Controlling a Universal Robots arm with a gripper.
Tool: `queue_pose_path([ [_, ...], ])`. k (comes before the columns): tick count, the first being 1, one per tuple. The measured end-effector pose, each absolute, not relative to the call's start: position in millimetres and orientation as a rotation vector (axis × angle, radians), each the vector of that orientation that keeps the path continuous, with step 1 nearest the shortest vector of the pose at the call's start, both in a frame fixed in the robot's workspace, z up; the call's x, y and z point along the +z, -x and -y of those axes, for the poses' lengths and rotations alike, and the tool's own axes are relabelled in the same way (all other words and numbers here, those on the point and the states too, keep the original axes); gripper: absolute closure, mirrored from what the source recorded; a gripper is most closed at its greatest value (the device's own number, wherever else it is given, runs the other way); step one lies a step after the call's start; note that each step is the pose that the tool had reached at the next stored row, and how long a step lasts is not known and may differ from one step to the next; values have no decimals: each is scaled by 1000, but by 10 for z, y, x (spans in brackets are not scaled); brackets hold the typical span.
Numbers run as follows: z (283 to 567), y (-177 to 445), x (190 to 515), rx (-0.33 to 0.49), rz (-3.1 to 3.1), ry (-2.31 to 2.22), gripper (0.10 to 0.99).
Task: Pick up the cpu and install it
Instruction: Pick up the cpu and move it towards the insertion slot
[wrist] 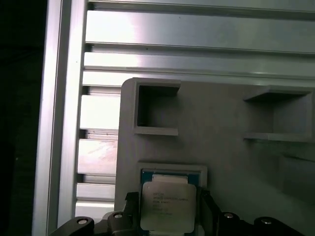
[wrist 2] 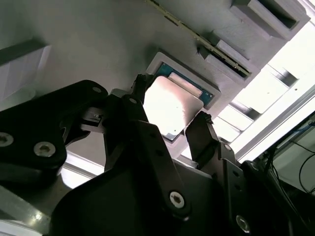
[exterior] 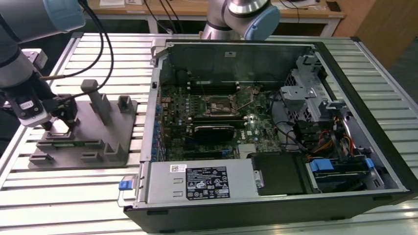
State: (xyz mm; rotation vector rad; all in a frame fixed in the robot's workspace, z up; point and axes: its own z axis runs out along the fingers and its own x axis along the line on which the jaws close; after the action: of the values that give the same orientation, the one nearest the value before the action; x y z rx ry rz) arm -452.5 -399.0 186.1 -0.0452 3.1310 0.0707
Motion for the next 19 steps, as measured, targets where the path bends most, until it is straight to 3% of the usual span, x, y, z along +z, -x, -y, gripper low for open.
queue_pose_path([
  [12, 3990, 4525, 1818, 76, -3132, 48, 482],
  [14, 3990, 4525, 1818, 76, -3132, 48, 494],
  [15, 3990, 4525, 1818, 76, -3132, 48, 541],
  [19, 3990, 4525, 1818, 76, -3132, 48, 541],
])
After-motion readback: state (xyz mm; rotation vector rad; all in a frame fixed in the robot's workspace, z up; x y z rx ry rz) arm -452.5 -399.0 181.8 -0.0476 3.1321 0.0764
